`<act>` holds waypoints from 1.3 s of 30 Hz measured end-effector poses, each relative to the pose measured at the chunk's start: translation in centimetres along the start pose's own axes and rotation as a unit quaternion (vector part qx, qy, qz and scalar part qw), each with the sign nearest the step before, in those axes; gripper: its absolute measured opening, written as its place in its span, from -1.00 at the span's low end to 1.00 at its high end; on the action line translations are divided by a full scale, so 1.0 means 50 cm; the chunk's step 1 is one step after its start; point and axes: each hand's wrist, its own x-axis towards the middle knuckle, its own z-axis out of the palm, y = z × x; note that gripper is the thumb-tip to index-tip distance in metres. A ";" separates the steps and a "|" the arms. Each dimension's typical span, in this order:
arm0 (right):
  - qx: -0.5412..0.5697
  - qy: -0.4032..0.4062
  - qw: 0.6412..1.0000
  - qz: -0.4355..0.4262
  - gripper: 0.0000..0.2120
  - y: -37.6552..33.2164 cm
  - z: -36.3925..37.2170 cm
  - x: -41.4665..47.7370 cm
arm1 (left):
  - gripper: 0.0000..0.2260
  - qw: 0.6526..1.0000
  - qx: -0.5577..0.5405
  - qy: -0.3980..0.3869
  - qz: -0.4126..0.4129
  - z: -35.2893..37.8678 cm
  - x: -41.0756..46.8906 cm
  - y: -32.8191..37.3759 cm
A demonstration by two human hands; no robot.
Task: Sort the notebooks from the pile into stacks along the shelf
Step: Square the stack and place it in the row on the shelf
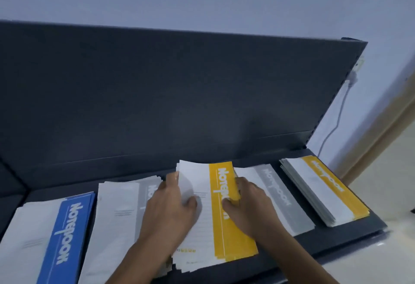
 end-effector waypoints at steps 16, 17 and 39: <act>-0.054 -0.076 0.990 -0.102 -0.81 0.045 0.043 0.099 | -0.52 0.989 0.105 0.066 -0.075 0.083 0.012 0.032; -0.056 -0.074 0.990 -0.104 -0.81 0.045 0.044 0.101 | -0.53 0.988 0.113 0.072 -0.078 0.086 0.010 0.034; -0.125 0.004 0.963 -0.240 -0.62 -0.006 0.003 0.058 | -0.57 0.985 0.123 0.115 -0.023 0.017 -0.048 0.020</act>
